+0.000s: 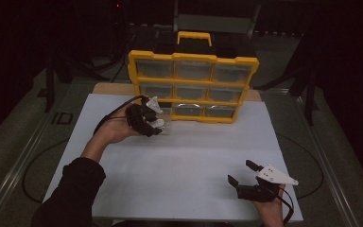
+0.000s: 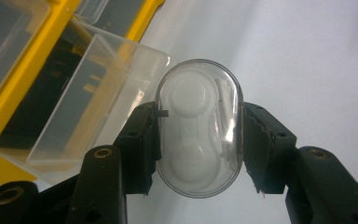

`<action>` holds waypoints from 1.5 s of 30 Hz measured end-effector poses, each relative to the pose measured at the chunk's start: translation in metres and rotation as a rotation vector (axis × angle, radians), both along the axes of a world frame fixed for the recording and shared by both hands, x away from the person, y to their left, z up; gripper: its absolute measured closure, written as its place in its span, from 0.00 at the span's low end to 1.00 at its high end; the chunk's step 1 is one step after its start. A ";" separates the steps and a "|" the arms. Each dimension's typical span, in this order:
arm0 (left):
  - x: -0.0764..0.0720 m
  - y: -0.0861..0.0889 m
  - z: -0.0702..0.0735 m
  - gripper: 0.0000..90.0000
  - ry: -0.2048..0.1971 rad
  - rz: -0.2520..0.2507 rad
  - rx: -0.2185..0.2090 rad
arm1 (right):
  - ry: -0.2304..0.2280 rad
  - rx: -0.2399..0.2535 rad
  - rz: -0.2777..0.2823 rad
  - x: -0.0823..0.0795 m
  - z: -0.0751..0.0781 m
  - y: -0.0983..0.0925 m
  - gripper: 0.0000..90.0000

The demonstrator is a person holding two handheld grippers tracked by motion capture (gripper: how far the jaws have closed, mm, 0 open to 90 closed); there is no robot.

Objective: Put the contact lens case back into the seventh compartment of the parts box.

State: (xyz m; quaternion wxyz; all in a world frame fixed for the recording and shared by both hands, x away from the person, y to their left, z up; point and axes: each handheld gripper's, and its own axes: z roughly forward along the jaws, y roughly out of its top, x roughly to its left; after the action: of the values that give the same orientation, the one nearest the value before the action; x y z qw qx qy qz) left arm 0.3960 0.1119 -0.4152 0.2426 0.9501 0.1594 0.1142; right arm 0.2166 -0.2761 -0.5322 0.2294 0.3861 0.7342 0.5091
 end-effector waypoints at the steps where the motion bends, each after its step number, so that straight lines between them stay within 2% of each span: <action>1: 0.001 0.001 0.001 0.55 0.000 0.001 0.003 | 0.000 0.001 0.000 0.000 0.000 0.000 0.10; 7: 0.006 0.004 0.005 0.55 0.000 0.016 0.000 | -0.001 0.003 -0.003 0.000 0.000 -0.001 0.10; 15: 0.012 0.011 0.014 0.55 0.003 0.037 -0.027 | 0.001 0.003 -0.004 0.000 0.000 -0.001 0.10; 24: 0.018 0.017 0.018 0.55 -0.010 0.075 -0.019 | 0.000 0.003 -0.003 0.001 0.000 -0.001 0.10; 25: 0.022 0.019 0.019 0.55 -0.019 0.098 -0.021 | -0.001 0.003 -0.003 0.001 0.000 -0.001 0.10; 29: 0.026 0.021 0.021 0.55 -0.034 0.131 -0.029 | 0.001 0.002 -0.003 0.000 0.000 -0.002 0.10; 38: 0.033 0.024 0.021 0.55 -0.043 0.164 -0.017 | 0.002 0.004 -0.003 0.000 0.000 -0.002 0.10; 42: 0.037 0.025 0.018 0.55 -0.046 0.203 -0.011 | 0.003 0.004 -0.003 0.001 0.000 -0.001 0.10; 45: 0.040 0.025 0.017 0.55 -0.043 0.212 -0.005 | 0.004 0.004 -0.002 0.001 0.000 -0.001 0.10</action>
State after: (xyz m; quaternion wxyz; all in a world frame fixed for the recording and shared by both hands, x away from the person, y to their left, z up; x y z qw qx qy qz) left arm 0.4360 0.1368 -0.3985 0.2351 0.9246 0.2540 0.1590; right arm 0.2172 -0.2774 -0.5323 0.2276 0.3884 0.7334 0.5095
